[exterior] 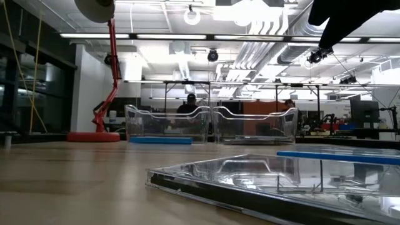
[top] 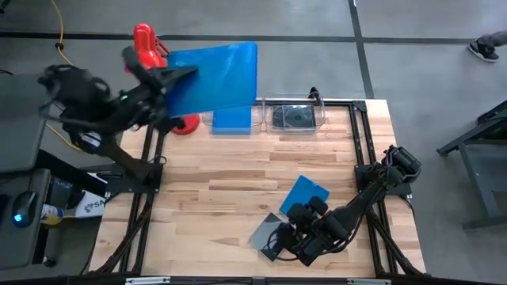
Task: Pick & place jewel cases by type
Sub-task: Put the left blue cd case into the left transparent bin
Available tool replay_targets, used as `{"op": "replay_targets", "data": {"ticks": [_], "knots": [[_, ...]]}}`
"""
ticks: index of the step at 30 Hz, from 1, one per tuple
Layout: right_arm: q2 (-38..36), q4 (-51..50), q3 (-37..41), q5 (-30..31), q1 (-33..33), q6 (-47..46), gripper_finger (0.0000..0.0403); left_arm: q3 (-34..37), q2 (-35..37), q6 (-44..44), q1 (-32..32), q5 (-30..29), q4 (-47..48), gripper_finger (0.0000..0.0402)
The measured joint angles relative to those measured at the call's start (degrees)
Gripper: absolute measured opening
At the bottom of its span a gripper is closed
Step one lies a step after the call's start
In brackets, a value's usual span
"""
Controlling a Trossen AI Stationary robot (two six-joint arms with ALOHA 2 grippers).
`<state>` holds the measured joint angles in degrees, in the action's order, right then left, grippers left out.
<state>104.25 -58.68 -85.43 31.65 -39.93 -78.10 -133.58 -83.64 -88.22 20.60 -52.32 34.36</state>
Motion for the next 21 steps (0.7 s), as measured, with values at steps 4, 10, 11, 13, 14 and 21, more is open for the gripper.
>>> {"op": "replay_targets", "data": {"ticks": [4,10,11,13,14,21], "knots": [[0.0,-0.53,0.0,-0.05,0.51,-1.82,0.022,0.02,-0.1,2.97,-6.74,3.43,10.13,0.0067],[0.0,-0.6,0.0,-0.08,1.85,-2.98,0.022,0.02,-2.08,10.45,-15.36,13.25,22.53,0.0067],[0.0,-0.6,0.0,-0.08,2.13,-2.98,0.022,0.02,-2.69,11.95,-16.38,14.37,23.97,0.0067],[0.0,-0.6,0.0,-0.14,2.74,-3.04,0.022,0.05,-3.72,15.17,-18.13,16.48,28.34,0.0067],[0.0,-0.58,0.0,-0.3,2.99,-3.13,0.022,0.07,-4.37,16.77,-18.97,17.71,30.57,0.0067],[0.0,-0.21,0.01,-0.5,4.81,-3.13,0.022,0.11,-8.82,29.34,-24.29,27.67,43.83,0.0067]]}}
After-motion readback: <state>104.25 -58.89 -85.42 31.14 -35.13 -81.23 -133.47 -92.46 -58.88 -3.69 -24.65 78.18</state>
